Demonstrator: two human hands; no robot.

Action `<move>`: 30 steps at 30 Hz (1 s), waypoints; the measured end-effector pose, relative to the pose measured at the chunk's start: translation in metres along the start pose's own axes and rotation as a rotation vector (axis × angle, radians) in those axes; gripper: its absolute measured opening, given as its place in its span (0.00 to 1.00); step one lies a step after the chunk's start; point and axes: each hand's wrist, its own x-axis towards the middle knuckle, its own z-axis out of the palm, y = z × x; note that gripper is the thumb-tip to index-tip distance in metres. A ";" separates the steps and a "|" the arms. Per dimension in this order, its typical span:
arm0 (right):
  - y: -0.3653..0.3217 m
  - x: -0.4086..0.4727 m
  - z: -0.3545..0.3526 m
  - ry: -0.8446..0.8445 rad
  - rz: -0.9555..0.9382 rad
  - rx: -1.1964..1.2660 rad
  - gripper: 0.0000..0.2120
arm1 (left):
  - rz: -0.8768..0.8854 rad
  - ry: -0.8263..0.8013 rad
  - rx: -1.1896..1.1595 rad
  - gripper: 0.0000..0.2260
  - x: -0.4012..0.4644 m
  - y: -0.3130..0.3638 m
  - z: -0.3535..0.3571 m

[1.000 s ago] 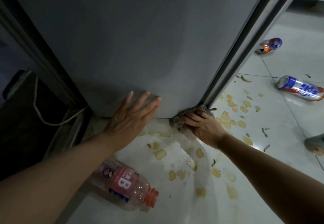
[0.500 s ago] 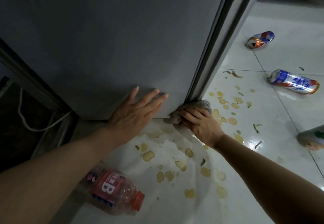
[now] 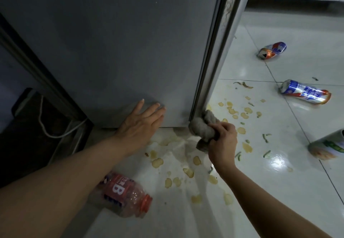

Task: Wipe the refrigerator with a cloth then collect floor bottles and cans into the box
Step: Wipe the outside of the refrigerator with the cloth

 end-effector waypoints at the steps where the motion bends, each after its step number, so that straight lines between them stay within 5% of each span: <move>1: -0.004 0.003 0.001 0.004 0.140 0.045 0.21 | -0.008 -0.034 -0.019 0.24 -0.001 -0.001 -0.001; 6: -0.011 0.025 0.032 -0.024 0.831 0.369 0.14 | -0.022 -0.120 -0.116 0.28 -0.007 -0.006 0.007; 9: -0.018 0.031 0.059 -0.030 1.013 0.695 0.12 | -0.002 -0.048 -0.149 0.28 -0.014 -0.009 0.014; 15: -0.034 0.046 0.098 0.149 1.162 1.057 0.09 | -0.029 0.074 -0.202 0.24 -0.027 -0.027 0.029; 22: -0.044 0.044 0.112 0.253 1.207 0.975 0.05 | -0.011 0.054 -0.191 0.28 -0.044 -0.050 0.038; 30: -0.073 0.034 0.122 0.280 1.178 0.830 0.18 | 0.010 -0.044 -0.133 0.31 -0.064 -0.071 0.041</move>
